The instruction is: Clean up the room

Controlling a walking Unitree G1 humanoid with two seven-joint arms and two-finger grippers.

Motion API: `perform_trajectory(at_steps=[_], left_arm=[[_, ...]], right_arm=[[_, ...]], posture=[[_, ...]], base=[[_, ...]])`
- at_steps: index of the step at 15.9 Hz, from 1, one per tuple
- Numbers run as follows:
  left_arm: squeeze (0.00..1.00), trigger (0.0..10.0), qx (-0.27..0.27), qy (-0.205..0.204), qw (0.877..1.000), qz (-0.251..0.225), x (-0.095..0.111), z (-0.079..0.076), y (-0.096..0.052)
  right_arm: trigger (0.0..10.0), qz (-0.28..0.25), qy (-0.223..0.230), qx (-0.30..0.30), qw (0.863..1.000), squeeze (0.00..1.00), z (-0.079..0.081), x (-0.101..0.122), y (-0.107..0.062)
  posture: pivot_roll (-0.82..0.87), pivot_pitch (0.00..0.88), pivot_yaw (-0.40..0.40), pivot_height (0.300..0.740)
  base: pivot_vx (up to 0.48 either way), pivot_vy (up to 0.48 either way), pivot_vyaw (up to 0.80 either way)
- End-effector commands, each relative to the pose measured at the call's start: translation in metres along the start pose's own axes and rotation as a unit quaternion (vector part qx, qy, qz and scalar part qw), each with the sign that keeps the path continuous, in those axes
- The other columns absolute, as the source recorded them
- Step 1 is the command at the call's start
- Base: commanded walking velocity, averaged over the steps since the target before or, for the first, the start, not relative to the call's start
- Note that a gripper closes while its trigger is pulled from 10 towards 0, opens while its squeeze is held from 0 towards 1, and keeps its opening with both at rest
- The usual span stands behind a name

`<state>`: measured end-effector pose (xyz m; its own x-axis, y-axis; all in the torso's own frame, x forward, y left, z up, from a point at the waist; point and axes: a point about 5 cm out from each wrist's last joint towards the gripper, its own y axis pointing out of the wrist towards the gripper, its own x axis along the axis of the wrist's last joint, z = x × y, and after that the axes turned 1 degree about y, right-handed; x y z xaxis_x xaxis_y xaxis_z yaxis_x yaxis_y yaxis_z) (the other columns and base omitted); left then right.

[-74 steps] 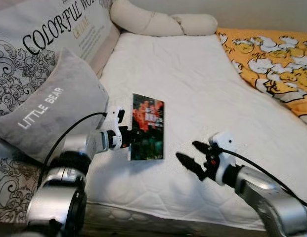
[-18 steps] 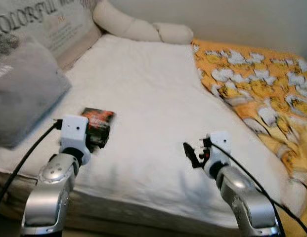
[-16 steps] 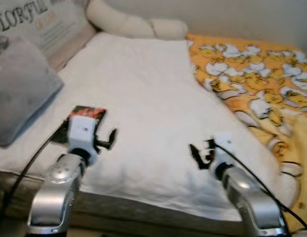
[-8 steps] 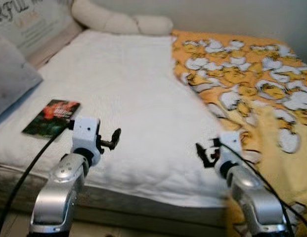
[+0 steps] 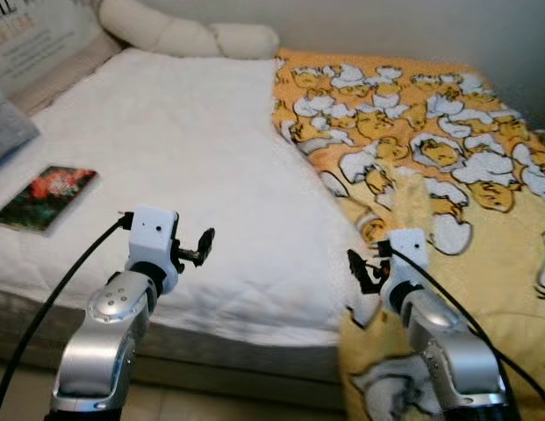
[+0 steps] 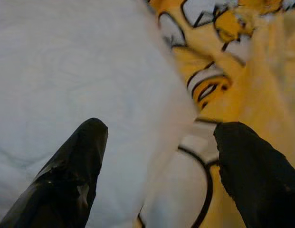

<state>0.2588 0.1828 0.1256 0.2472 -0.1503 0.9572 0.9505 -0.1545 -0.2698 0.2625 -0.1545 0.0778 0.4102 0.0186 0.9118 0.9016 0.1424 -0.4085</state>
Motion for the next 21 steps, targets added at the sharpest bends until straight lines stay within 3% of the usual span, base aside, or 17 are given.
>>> perform_trajectory(at_steps=[1, 2, 3, 7, 9, 12, 14, 17, 18, 19, 20, 21], left_arm=[[1.00, 10.0, -0.002, -0.006, 1.000, 0.000, 0.002, 0.001, 0.001], [1.00, 10.0, -0.016, -0.002, 1.000, -0.003, 0.003, -0.002, 0.001], [1.00, 10.0, -0.031, 0.005, 1.000, -0.005, 0.004, -0.005, 0.000], [1.00, 10.0, -0.066, 0.010, 0.998, -0.016, 0.008, -0.007, -0.005], [1.00, 10.0, -0.097, 0.033, 0.995, -0.012, 0.006, -0.009, -0.004], [1.00, 10.0, -0.135, 0.036, 0.990, -0.013, 0.011, -0.010, 0.001], [1.00, 10.0, -0.218, 0.061, 0.974, -0.018, 0.014, -0.016, 0.007], [1.00, 10.0, -0.282, 0.071, 0.957, -0.008, 0.012, -0.023, 0.006], [0.99, 10.0, -0.322, 0.079, 0.943, 0.000, 0.010, -0.028, 0.004], [0.99, 10.0, -0.337, 0.084, 0.938, 0.005, 0.009, -0.029, 0.003], [0.98, 10.0, -0.370, 0.097, 0.924, 0.019, 0.006, -0.030, 0.000], [0.97, 10.0, -0.394, 0.104, 0.913, 0.029, 0.004, -0.031, -0.002]], right_arm=[[10.0, 0.000, -0.001, 0.001, 1.000, 0.00, 0.001, 0.001, 0.000], [10.0, -0.003, 0.010, -0.003, 1.000, 0.87, -0.002, 0.002, 0.000], [10.0, -0.005, 0.018, -0.006, 1.000, 1.00, -0.004, 0.003, 0.000], [10.0, -0.015, 0.025, -0.026, 0.999, 1.00, -0.012, 0.006, -0.002], [10.0, -0.007, 0.012, -0.049, 0.999, 1.00, -0.024, 0.005, 0.008], [10.0, -0.002, 0.013, -0.066, 0.998, 1.00, -0.040, 0.006, 0.021], [10.0, 0.011, 0.002, -0.060, 0.998, 1.00, -0.060, 0.010, 0.045], [10.0, 0.024, 0.003, -0.052, 0.998, 1.00, -0.076, 0.014, 0.055], [10.0, 0.025, 0.010, -0.047, 0.999, 1.00, -0.085, 0.018, 0.057], [10.0, 0.026, 0.014, -0.042, 0.999, 0.43, -0.089, 0.018, 0.058], [10.0, 0.032, 0.029, -0.023, 0.999, 0.00, -0.094, 0.019, 0.059], [10.0, 0.042, 0.034, -0.002, 0.999, 0.00, -0.094, 0.016, 0.059]], posture=[[-0.10, 0.000, -0.021, 0.740], [-0.10, 0.000, -0.023, 0.740], [-0.10, 0.000, -0.025, 0.740], [-0.09, 0.000, -0.026, 0.740], [-0.09, 0.000, -0.026, 0.740], [-0.08, 0.000, -0.010, 0.740], [-0.08, 0.000, -0.006, 0.740], [-0.08, 0.000, -0.012, 0.740], [-0.07, 0.000, -0.019, 0.740], [-0.06, 0.000, -0.020, 0.740], [-0.06, 0.000, -0.026, 0.740], [-0.05, 0.000, -0.030, 0.740]], base=[[0.000, 0.000, 0.00], [0.000, 0.000, 0.00], [0.000, 0.000, 0.00], [0.000, 0.000, 0.00], [0.000, 0.000, 0.00], [0.000, 0.000, 0.00], [0.000, 0.000, 0.00], [0.000, 0.000, 0.00], [0.000, 0.000, 0.00], [0.000, 0.000, 0.00], [0.000, 0.000, 0.00], [0.000, 0.000, 0.00]])
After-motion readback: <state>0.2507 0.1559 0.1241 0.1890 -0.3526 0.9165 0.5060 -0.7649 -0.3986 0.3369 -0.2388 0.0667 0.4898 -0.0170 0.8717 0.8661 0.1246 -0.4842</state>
